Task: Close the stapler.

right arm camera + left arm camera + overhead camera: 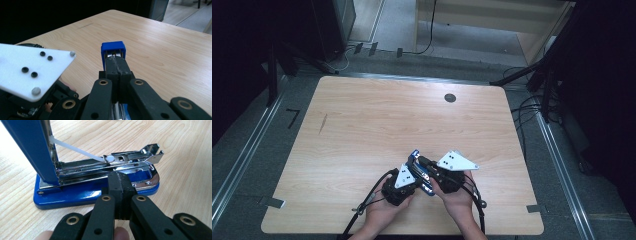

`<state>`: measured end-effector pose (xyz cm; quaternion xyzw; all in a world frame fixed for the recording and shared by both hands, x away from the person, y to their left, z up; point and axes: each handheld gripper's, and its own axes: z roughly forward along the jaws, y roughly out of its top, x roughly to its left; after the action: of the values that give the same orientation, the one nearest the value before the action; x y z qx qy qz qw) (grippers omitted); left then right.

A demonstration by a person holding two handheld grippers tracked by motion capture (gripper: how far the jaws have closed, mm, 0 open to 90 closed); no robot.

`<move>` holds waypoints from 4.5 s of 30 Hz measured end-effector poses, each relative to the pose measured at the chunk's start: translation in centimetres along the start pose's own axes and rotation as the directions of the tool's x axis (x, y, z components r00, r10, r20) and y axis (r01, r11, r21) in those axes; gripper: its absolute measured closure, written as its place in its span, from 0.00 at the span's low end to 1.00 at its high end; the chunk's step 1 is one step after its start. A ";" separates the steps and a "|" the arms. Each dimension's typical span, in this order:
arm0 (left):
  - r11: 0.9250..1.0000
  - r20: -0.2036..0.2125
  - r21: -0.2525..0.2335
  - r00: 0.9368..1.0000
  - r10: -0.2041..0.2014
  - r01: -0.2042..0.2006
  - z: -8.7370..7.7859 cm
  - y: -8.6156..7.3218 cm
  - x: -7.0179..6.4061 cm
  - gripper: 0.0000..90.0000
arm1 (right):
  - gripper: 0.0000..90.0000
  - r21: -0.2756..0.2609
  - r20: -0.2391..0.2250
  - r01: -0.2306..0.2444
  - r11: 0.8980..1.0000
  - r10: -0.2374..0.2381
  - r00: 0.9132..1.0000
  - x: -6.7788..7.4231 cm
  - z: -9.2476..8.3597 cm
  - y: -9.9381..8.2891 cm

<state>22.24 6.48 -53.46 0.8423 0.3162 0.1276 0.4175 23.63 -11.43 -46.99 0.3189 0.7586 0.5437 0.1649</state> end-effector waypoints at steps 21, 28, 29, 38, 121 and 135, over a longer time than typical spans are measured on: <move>1.000 -0.003 0.003 1.000 0.005 -0.005 0.0 0.0 0.0 1.00 | 1.00 -0.003 -0.026 0.008 1.000 -0.008 1.000 -0.2 2.2 1.1; 1.000 -0.002 0.002 1.000 0.005 -0.005 0.0 0.0 0.0 1.00 | 1.00 0.040 -0.016 0.029 0.999 -0.028 0.999 -0.2 3.3 0.7; 1.000 -0.002 0.002 1.000 0.005 -0.005 0.0 0.0 0.0 1.00 | 1.00 0.037 -0.018 0.022 0.999 -0.021 1.000 -0.3 3.4 0.6; 1.000 -0.002 0.002 1.000 0.006 -0.006 0.0 0.0 0.0 1.00 | 1.00 0.050 -0.022 0.013 0.999 -0.012 1.000 -0.3 4.5 0.5; 1.000 0.007 0.007 1.000 0.000 0.000 -0.1 0.0 0.2 1.00 | 1.00 0.320 -0.054 -0.018 0.947 0.037 0.998 -1.8 10.7 0.7; 1.000 0.008 0.005 1.000 -0.002 0.002 -0.1 0.0 0.1 1.00 | 0.96 0.233 0.014 -0.078 0.969 0.077 0.997 -5.0 6.3 1.3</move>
<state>22.31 6.58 -53.43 0.8434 0.3158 0.1232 0.4168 31.49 -9.93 -48.47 0.3668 0.8037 0.4562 0.1070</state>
